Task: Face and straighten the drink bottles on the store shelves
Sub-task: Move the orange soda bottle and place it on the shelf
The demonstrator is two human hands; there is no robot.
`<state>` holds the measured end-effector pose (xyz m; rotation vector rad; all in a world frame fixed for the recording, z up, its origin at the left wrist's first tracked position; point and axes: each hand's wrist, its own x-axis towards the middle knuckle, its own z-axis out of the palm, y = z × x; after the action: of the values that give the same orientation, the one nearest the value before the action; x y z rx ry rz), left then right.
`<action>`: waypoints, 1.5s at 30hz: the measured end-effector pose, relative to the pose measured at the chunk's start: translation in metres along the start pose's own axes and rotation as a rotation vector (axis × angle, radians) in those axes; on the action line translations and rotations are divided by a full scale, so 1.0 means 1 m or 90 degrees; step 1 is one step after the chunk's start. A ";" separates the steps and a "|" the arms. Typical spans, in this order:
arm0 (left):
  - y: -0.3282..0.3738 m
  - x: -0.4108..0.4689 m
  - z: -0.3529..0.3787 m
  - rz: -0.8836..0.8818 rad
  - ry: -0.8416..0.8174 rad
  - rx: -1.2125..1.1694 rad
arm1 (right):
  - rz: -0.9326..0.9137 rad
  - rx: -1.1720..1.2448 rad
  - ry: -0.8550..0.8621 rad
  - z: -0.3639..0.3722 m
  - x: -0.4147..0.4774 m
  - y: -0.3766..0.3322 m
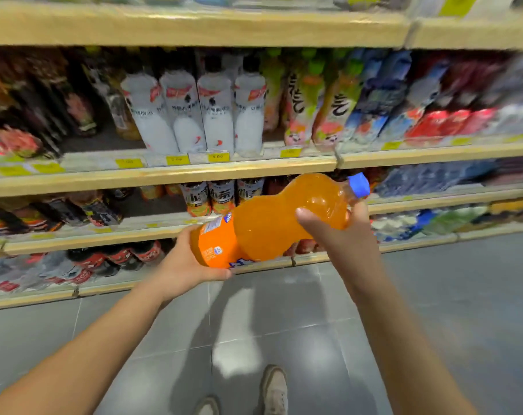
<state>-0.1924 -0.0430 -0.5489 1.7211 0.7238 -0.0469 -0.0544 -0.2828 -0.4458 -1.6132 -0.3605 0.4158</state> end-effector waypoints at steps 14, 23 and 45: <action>0.114 -0.004 0.094 0.079 -0.115 0.058 | -0.026 -0.030 0.117 -0.128 -0.040 -0.053; 0.175 0.021 0.217 0.077 -0.201 0.114 | -0.032 -0.062 0.218 -0.255 -0.040 -0.056; 0.373 0.179 0.580 0.207 -0.499 0.240 | -0.001 -0.088 0.574 -0.566 0.016 -0.063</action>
<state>0.3305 -0.5198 -0.4653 1.9477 -0.1583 -0.6285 0.2280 -0.7681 -0.3469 -1.7599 0.3011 -0.3605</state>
